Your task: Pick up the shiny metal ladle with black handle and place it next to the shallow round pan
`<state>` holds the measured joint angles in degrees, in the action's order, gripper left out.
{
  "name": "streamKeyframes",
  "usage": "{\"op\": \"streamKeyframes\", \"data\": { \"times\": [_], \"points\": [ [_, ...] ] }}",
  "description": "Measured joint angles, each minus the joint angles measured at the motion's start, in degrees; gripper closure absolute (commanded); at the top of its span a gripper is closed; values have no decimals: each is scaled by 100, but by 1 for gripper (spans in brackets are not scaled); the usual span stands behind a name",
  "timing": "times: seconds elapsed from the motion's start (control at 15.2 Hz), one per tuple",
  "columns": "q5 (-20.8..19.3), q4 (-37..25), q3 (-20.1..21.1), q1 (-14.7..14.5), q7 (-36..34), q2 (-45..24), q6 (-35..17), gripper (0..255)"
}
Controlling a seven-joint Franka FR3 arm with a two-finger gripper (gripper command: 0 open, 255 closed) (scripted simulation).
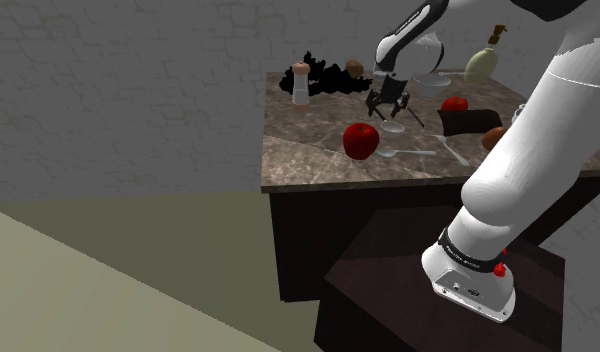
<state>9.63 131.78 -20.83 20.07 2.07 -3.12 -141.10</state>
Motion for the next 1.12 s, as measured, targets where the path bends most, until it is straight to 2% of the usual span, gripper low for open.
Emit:
{"op": "streamKeyframes", "data": {
  "times": [0.4,0.46,1.12],
  "points": [
    [34,4,5,0,23,-44,-47,0],
    [34,4,5,0,23,-44,-47,255],
    [31,-1,4,0,17,-36,-43,255]
  ]
}}
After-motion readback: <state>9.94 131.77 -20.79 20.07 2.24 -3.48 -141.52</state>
